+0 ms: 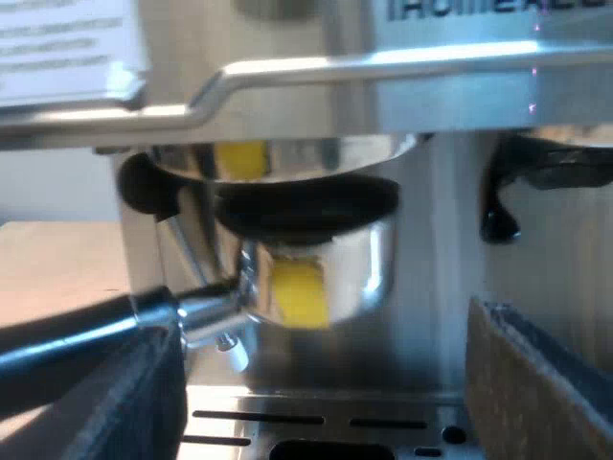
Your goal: Put the handle in the coffee machine
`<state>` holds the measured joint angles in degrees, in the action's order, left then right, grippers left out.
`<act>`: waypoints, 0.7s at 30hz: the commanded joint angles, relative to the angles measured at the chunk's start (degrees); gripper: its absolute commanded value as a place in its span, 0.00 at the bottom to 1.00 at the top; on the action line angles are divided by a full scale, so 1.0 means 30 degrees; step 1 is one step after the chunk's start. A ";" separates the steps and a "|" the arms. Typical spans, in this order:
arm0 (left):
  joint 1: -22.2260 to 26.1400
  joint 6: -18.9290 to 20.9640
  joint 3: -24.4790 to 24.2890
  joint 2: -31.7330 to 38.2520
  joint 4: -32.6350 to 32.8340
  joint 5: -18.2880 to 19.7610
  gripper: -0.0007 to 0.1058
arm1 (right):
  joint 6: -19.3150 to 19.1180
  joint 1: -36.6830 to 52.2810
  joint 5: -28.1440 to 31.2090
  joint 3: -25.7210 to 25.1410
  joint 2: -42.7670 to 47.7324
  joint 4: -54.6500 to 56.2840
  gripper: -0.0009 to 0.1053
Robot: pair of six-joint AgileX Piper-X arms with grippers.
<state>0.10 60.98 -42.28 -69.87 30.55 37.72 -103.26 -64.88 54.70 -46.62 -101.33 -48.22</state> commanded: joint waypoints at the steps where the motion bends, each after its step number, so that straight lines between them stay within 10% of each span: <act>1: -0.0033 0.0296 -0.0307 0.0245 -0.0803 0.0509 0.02 | -0.0020 0.0114 -0.0015 -0.0131 0.0129 -0.0278 0.60; 21: -0.0027 0.1099 -0.0959 0.0245 -0.1432 0.0206 0.02 | -0.0013 0.0102 -0.0317 -0.0285 0.0129 -0.0278 0.60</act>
<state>0.10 63.47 -44.19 -69.87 28.60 36.71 -103.13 -64.81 54.32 -46.89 -101.33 -48.29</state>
